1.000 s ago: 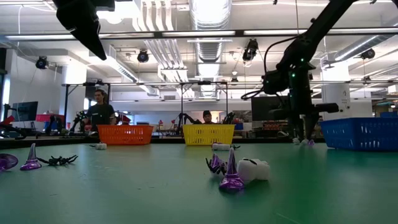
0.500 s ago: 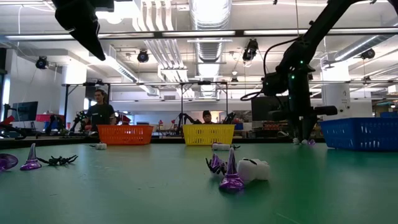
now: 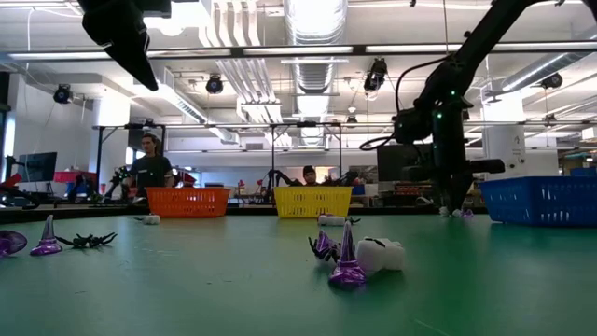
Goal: Sort Halloween decoration
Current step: Put the white skeleton toy into the blue basket
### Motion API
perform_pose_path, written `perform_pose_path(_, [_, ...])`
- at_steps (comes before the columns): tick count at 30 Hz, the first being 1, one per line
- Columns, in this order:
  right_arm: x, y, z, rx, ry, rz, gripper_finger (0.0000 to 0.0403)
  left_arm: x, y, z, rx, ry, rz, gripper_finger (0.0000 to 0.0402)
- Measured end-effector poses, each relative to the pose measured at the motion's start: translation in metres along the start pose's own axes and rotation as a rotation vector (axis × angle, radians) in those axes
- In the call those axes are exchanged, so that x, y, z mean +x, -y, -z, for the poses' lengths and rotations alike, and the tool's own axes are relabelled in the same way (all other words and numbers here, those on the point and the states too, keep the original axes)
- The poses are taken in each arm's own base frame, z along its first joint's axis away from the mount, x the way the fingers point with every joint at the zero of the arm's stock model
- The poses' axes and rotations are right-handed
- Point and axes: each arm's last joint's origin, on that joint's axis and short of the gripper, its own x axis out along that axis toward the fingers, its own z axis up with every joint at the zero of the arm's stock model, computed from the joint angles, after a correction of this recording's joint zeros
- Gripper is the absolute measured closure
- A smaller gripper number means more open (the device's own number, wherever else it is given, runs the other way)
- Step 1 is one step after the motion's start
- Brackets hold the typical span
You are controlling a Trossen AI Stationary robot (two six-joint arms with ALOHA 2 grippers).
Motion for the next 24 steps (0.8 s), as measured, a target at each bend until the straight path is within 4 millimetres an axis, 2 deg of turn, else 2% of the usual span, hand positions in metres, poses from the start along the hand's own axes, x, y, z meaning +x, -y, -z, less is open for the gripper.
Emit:
perform_pose_path(15, [-0.035, 0.003, 0.011, -0.031, 0.055, -0.070, 0.0395, 0.000, 0.000, 0.000, 0.002, -0.003, -0.001, 0.0306])
perform_pose_path(24, [-0.038, 0.003, 0.012, -0.044, 0.055, -0.091, 0.0395, 0.000, 0.000, 0.001, 0.006, -0.011, -0.003, 0.0306])
